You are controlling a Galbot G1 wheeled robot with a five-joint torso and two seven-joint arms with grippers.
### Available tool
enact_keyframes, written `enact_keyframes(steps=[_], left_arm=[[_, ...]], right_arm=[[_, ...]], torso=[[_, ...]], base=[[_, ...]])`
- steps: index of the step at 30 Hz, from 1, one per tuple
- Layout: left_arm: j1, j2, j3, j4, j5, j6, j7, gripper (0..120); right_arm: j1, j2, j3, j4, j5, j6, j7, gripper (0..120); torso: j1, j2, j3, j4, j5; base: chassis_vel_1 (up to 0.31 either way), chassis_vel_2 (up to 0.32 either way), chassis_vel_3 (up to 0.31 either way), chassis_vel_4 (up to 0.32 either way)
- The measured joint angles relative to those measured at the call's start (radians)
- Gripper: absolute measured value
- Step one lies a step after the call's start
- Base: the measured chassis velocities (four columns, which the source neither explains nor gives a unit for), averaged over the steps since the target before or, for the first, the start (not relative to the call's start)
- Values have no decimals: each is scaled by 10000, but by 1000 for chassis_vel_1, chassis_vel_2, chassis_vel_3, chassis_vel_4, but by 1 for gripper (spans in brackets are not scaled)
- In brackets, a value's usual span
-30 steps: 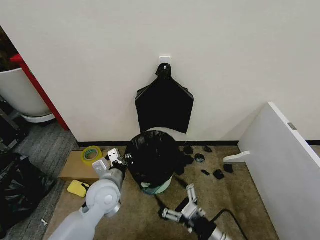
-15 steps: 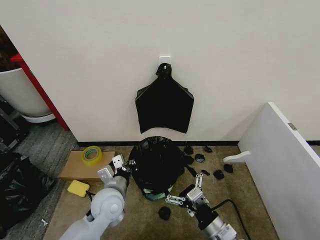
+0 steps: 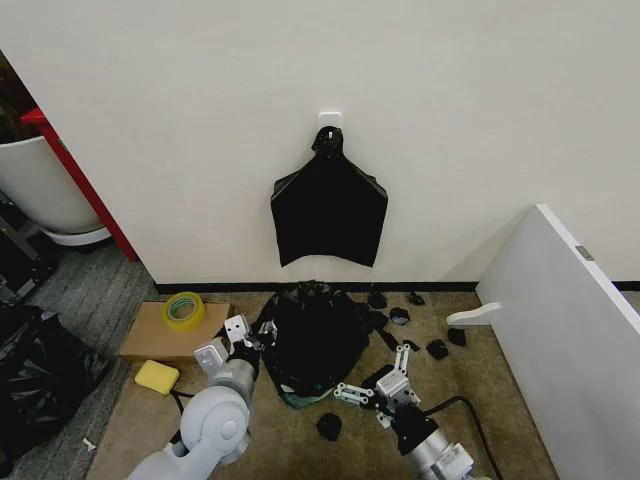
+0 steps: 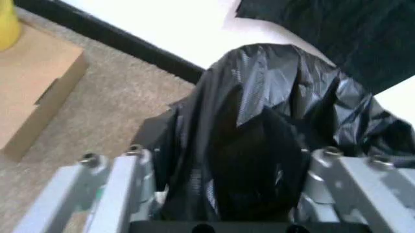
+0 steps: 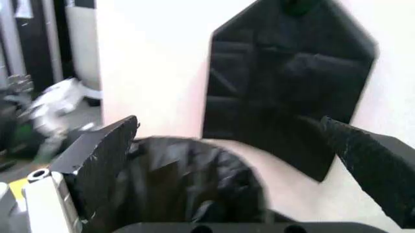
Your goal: Place the garbage bag over the trash bin.
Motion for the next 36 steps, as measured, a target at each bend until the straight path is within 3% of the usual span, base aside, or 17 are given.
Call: enact_keyframes(steps=[3,8,12,15,17,20,23,25,28,36], left_arm=[[510,10,-370,-300,206,64,93,68],[1231,-37,-914,-759,1268,-650,370,84],[2089,-425,-1716,-744,3208,-2152,1162,98],[2942,-811,-2280,-667,5046,-3572,1866,100],[3138,-878,-2372,-668,5396,-3852,1983,100],[4196,-1472,-2943,-852,6950,-5297,2678,100],[4798,-1866,-3151,-1026,7846,-6093,3021,100],[4864,-1910,-3166,-1041,7967,-6182,3053,100],[5523,-2334,-3199,-1375,9405,-6978,3315,100],[5912,-2748,-2916,-1459,10097,-7389,3294,100]], right_arm=[[151,213,426,234,515,-261,53,100],[58,694,1079,443,863,-536,31,100],[-48,1578,1535,415,1072,-736,548,100],[-165,2145,2051,183,989,-639,927,100],[-216,2243,2179,99,964,-485,943,100],[-737,2691,2736,-54,767,240,831,100],[-1220,2916,2849,0,638,723,627,100],[-1293,2955,2856,8,611,817,597,100],[-1982,3184,2813,14,364,1723,304,100],[-2295,3346,2657,15,-357,2565,148,100]], torso=[[0,0,0,1,1],[0,0,0,-1,-1],[0,0,0,-1,0],[0,0,0,2,-1],[0,0,-1,1,0],[0,0,-1,0,0],[-1,0,-2,1,1],[-1,0,-1,0,0],[0,1,-1,0,2],[0,0,-1,0,2]], base=[[0,0,0,0],[0,0,0,0],[0,0,0,0],[0,0,0,0],[0,0,0,0],[0,0,0,0],[0,0,0,0],[0,0,0,0],[0,0,0,0],[0,0,0,0]])
